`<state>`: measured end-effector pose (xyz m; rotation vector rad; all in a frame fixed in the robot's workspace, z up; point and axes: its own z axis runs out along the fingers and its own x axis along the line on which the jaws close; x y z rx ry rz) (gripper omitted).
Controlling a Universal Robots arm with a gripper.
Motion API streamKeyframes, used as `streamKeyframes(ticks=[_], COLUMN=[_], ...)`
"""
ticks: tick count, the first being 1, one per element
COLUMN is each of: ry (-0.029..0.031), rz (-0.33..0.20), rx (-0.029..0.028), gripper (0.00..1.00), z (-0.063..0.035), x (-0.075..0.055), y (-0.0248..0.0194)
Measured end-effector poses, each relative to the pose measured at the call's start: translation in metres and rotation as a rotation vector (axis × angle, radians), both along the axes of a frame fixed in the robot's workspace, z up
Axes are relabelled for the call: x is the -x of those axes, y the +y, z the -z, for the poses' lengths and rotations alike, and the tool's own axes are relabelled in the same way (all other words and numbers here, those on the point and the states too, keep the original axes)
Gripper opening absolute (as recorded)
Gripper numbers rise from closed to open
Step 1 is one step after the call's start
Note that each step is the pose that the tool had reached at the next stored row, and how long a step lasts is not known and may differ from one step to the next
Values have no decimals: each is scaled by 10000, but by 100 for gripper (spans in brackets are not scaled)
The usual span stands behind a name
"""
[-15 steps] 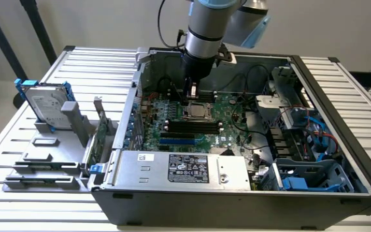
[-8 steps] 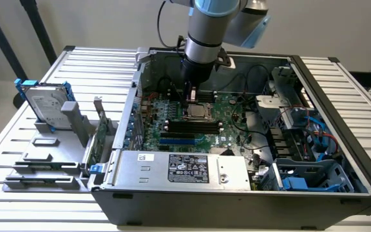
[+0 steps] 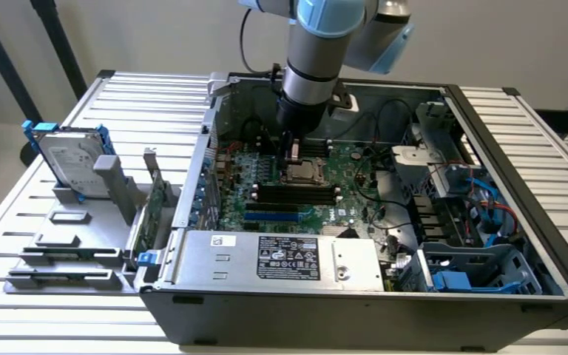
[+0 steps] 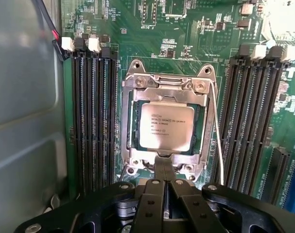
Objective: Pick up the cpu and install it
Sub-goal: 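Close the cpu cover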
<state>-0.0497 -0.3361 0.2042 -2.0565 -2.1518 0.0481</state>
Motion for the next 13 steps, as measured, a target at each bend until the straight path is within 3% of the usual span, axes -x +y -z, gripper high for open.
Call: streamKeyframes(ticks=[4,8,13], ry=[2,19,20], rz=[0,0,1], rx=[-69,-101,-134], gripper=[11,11,11], z=[0,-123,-232], x=[0,0,22], y=[0,-18,-79])
